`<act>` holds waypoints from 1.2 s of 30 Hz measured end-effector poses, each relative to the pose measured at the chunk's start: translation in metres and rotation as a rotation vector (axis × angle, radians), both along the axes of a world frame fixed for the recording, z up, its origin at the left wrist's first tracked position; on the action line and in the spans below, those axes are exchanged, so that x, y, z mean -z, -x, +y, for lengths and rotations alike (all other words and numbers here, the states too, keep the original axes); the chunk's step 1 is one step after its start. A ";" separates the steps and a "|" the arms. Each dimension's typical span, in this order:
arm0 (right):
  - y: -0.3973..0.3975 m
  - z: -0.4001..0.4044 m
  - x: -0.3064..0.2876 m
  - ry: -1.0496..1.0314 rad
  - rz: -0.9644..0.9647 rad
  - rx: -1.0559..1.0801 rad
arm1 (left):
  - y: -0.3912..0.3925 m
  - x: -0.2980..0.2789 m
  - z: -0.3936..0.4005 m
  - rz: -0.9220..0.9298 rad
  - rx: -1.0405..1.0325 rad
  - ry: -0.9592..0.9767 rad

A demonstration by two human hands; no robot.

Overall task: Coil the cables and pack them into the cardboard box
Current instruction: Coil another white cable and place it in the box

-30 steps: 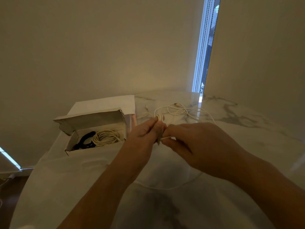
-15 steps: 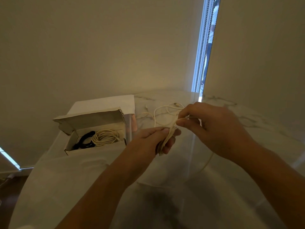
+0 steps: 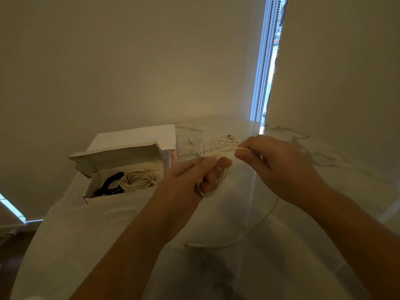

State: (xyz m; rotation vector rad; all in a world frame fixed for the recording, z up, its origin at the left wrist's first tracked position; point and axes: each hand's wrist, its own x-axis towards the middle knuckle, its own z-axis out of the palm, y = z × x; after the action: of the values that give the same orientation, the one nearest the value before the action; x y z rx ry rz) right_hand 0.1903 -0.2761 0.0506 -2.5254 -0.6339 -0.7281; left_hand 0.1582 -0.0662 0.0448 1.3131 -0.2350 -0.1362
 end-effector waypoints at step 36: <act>0.048 0.052 0.006 0.404 0.282 -0.198 | -0.020 0.001 0.016 0.035 -0.266 0.541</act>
State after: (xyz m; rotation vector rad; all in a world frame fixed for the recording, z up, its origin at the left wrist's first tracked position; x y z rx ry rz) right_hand 0.1425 -0.2245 0.0444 -2.7954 -0.9909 -0.1780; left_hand 0.1778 -0.0499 0.0434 0.7922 -0.0561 0.1252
